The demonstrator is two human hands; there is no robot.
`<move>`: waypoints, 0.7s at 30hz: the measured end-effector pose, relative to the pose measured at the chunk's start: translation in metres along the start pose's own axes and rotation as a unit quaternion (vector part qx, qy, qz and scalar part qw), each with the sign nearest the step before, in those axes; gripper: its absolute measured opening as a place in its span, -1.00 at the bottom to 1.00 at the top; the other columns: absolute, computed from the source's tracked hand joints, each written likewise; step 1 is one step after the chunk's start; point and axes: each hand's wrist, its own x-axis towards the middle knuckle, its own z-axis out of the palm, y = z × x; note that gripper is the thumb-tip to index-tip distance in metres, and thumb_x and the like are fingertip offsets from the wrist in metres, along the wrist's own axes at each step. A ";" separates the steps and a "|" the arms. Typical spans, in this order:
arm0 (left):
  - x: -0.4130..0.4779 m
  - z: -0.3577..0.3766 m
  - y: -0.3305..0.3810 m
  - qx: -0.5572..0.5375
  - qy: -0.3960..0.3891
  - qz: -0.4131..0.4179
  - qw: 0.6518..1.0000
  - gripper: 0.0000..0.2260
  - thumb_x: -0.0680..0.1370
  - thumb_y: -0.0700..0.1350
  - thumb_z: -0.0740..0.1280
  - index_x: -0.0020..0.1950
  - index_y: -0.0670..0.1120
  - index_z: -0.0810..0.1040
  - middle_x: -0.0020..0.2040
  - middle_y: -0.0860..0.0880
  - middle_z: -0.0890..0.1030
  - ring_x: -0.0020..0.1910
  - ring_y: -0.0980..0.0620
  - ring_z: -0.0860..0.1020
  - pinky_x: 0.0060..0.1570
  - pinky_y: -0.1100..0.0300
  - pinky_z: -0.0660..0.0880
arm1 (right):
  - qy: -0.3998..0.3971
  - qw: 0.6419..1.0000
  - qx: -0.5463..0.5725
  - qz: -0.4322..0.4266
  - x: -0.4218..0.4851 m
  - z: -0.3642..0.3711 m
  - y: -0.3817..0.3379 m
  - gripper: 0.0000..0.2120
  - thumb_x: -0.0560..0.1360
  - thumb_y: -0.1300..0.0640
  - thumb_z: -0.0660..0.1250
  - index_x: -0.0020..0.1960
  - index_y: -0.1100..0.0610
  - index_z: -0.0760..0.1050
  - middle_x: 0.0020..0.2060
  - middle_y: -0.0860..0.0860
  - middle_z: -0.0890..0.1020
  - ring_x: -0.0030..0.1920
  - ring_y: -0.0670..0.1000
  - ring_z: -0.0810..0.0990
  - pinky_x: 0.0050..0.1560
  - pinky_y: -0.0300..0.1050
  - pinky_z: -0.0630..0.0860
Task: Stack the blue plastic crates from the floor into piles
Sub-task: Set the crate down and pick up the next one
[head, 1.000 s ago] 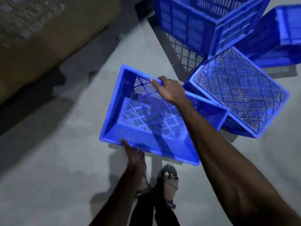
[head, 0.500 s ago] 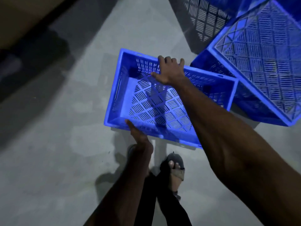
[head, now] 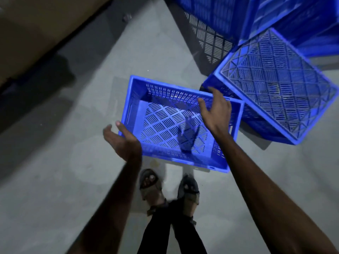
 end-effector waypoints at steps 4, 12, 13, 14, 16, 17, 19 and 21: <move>0.057 0.007 -0.012 0.110 -0.220 0.037 0.969 -0.48 0.67 0.21 0.16 0.39 -0.20 0.46 0.35 -0.21 0.54 0.34 -0.19 0.49 0.34 0.02 0.37 | 0.044 0.978 0.078 0.187 -0.032 -0.035 0.080 -0.60 0.55 -0.17 0.34 0.25 0.06 0.57 0.20 0.06 0.65 0.24 0.10 0.57 0.24 -0.10 0.41; 0.105 0.038 -0.007 0.140 -0.375 -0.041 0.915 -0.26 0.51 0.54 0.02 0.31 -0.02 0.49 0.21 -0.04 0.60 0.17 -0.12 0.56 0.29 -0.03 0.44 | -0.007 0.803 0.411 0.432 -0.058 -0.033 0.188 -0.61 0.55 -0.28 0.27 -0.09 0.05 0.55 -0.27 -0.06 0.58 -0.35 -0.14 0.52 -0.21 -0.26 0.40; 0.113 0.045 -0.008 0.141 -0.378 -0.059 0.913 -0.23 0.44 0.59 0.01 0.17 -0.01 0.57 0.17 -0.05 0.64 0.16 -0.15 0.59 0.31 -0.08 0.46 | -0.057 0.799 0.418 0.429 -0.059 -0.026 0.196 -0.50 0.53 -0.34 0.24 -0.04 0.11 0.59 -0.25 -0.03 0.62 -0.30 -0.09 0.55 -0.12 -0.21 0.43; 0.121 0.051 -0.009 0.143 -0.380 -0.072 0.911 -0.24 0.39 0.62 0.04 0.01 -0.01 0.62 0.11 -0.08 0.67 0.14 -0.19 0.61 0.30 -0.13 0.49 | -0.102 0.802 0.415 0.418 -0.060 -0.020 0.200 -0.40 0.52 -0.38 0.21 0.02 0.16 0.62 -0.22 0.00 0.66 -0.23 -0.02 0.58 -0.01 -0.13 0.46; 0.130 0.061 -0.014 0.146 -0.376 -0.077 0.912 -0.28 0.35 0.61 0.15 -0.17 -0.04 0.62 -0.01 -0.13 0.71 0.05 -0.21 0.66 0.23 -0.14 0.56 | -0.133 0.804 0.425 0.395 -0.058 -0.010 0.201 -0.38 0.56 -0.37 0.15 -0.03 0.17 0.63 -0.30 0.01 0.68 -0.22 0.03 0.60 0.04 -0.07 0.49; 0.132 0.064 -0.015 0.136 -0.363 -0.073 0.919 -0.31 0.35 0.58 0.19 -0.21 -0.05 0.63 -0.06 -0.13 0.72 0.01 -0.21 0.68 0.19 -0.12 0.59 | -0.123 0.804 0.431 0.391 -0.056 -0.007 0.200 -0.38 0.58 -0.36 0.12 -0.08 0.16 0.64 -0.33 0.02 0.68 -0.23 0.04 0.62 0.00 -0.08 0.53; 0.134 0.071 -0.014 0.088 -0.351 -0.090 0.928 -0.36 0.37 0.53 0.26 -0.21 -0.06 0.64 -0.13 -0.10 0.70 -0.07 -0.17 0.69 0.10 -0.06 0.63 | -0.102 0.793 0.454 0.393 -0.048 0.000 0.201 -0.34 0.57 -0.37 0.11 -0.13 0.16 0.69 -0.32 0.07 0.70 -0.25 0.04 0.65 -0.08 -0.11 0.59; 0.136 0.075 -0.013 0.052 -0.364 -0.123 0.922 -0.33 0.35 0.54 0.29 -0.20 -0.10 0.64 -0.18 -0.08 0.68 -0.20 -0.08 0.65 0.02 -0.02 0.64 | -0.103 0.771 0.485 0.399 -0.036 0.005 0.199 -0.30 0.49 -0.44 0.17 -0.16 0.17 0.72 -0.27 0.12 0.71 -0.23 0.06 0.67 -0.08 -0.11 0.61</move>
